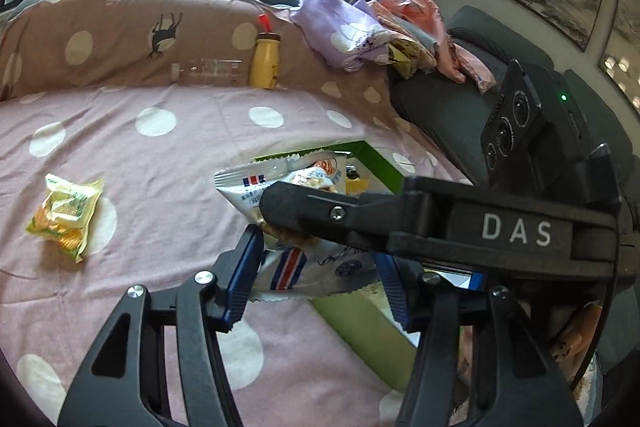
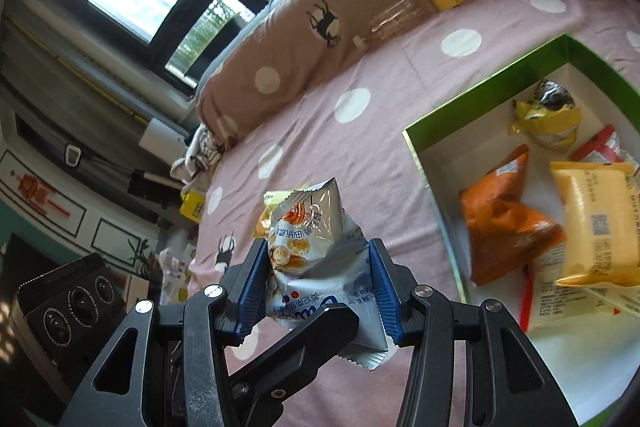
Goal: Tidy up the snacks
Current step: 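Carry the wafer bag with the right tool and drop it into the box, then move the right tool to the yellow-green corn snack packet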
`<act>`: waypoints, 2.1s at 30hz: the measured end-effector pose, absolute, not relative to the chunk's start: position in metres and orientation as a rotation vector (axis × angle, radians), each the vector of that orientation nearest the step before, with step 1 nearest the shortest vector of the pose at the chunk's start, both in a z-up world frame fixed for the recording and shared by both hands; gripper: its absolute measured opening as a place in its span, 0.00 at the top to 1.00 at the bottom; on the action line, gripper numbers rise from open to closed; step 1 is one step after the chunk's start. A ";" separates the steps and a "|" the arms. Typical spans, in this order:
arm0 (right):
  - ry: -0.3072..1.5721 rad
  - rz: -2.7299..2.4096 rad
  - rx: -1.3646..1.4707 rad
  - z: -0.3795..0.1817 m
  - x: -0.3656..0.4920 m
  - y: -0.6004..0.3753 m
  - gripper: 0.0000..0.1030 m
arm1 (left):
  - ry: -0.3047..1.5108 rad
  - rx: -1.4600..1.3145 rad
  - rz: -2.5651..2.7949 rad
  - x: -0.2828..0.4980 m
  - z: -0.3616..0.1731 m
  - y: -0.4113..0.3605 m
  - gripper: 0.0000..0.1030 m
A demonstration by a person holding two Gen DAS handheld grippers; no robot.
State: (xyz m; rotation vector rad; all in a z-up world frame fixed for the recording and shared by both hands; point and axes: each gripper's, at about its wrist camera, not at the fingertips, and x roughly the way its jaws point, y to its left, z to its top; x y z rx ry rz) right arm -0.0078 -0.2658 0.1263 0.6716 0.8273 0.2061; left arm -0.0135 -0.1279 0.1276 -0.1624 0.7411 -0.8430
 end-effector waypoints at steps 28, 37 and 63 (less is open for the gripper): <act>0.657 -0.128 0.618 0.146 -0.036 -0.312 0.21 | 0.871 -0.163 -0.247 0.055 0.092 -0.015 0.13; 0.839 0.085 0.482 0.141 0.051 -0.223 0.21 | 0.894 -0.308 -0.134 0.070 0.079 0.025 0.13; 1.211 0.284 0.454 0.027 0.182 -0.111 0.21 | 0.992 -0.504 -0.063 0.109 0.035 0.065 0.16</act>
